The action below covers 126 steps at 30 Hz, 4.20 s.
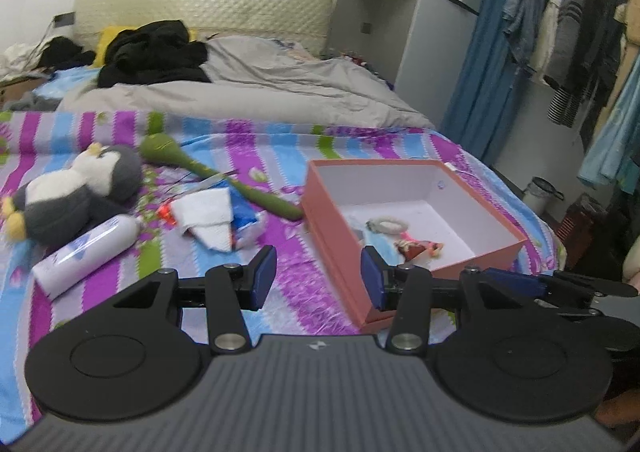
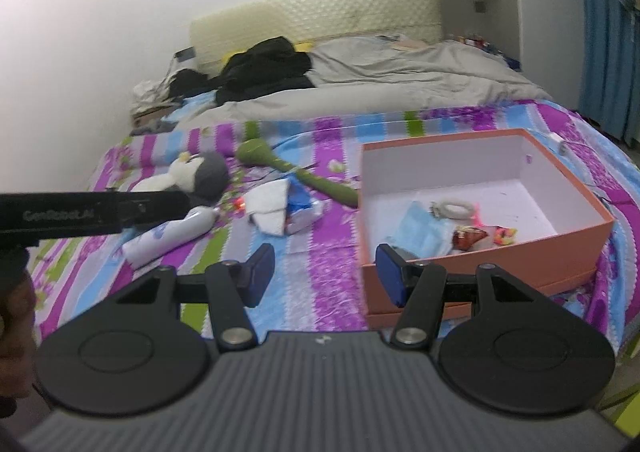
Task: Organize soft objects
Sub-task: 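Move both open tools over the white towel and clear bag on the bed, then grasp the white towel with the right tool while the left tool grasps the clear sponge bag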
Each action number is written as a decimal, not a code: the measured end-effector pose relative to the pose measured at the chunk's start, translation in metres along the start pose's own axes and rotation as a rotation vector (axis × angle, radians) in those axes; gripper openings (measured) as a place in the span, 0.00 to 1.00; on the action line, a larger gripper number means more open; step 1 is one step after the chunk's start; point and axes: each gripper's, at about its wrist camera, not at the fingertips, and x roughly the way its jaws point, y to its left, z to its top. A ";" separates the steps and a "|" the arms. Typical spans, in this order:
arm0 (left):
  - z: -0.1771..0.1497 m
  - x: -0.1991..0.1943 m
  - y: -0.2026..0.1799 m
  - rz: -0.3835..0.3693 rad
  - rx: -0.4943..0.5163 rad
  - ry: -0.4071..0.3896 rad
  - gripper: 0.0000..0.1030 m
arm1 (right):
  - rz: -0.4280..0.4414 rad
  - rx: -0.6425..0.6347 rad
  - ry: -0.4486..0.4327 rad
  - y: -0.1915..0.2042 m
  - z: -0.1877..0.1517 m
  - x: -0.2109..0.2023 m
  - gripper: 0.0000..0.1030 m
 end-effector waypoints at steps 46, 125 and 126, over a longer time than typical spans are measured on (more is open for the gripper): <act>-0.057 0.122 0.158 0.187 -0.177 0.062 0.51 | 0.081 -0.098 0.046 0.062 -0.055 0.137 0.57; 0.059 0.407 0.188 0.242 0.175 0.082 0.08 | 0.263 -0.193 0.050 0.071 -0.029 0.350 0.08; 0.060 0.404 0.187 0.246 0.167 0.077 0.08 | 0.265 -0.197 0.047 0.071 -0.027 0.348 0.08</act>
